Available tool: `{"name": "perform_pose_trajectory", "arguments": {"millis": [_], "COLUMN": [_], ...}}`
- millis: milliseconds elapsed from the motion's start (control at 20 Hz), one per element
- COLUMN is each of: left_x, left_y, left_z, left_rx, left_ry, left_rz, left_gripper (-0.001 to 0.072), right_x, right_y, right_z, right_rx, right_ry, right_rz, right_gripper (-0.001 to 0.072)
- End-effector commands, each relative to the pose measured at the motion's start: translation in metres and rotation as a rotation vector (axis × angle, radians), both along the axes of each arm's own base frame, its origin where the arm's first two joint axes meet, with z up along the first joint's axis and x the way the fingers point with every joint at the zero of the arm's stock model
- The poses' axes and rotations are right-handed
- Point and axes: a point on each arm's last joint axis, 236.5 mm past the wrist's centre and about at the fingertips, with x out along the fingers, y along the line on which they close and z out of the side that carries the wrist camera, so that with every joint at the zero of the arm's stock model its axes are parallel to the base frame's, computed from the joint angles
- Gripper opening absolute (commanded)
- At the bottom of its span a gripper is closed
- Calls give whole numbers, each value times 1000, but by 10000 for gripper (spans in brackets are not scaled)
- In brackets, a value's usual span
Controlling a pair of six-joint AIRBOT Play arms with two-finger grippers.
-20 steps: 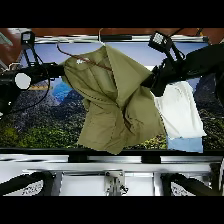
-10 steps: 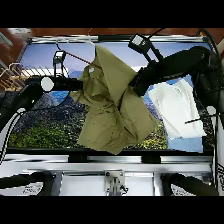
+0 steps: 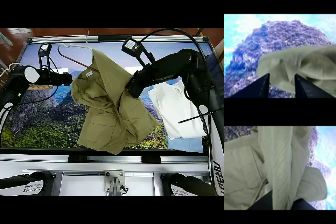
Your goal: Fold the shirts.
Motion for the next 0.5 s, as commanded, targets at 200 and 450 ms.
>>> {"name": "perform_pose_trajectory", "arguments": {"millis": [200, 450], "left_x": [-66, -42], "left_y": [-22, -68], "left_z": [-56, -76], "left_rx": [-149, -303], "left_ry": [225, 105], "left_rz": [74, 123], "left_gripper": [492, 517], "right_x": [1, 1], "right_y": [-1, -1], "right_z": [-2, -2], "right_rx": [-8, -8], "right_ry": [1, 1], "right_rz": [-8, -8], "right_gripper": [69, 69]}}
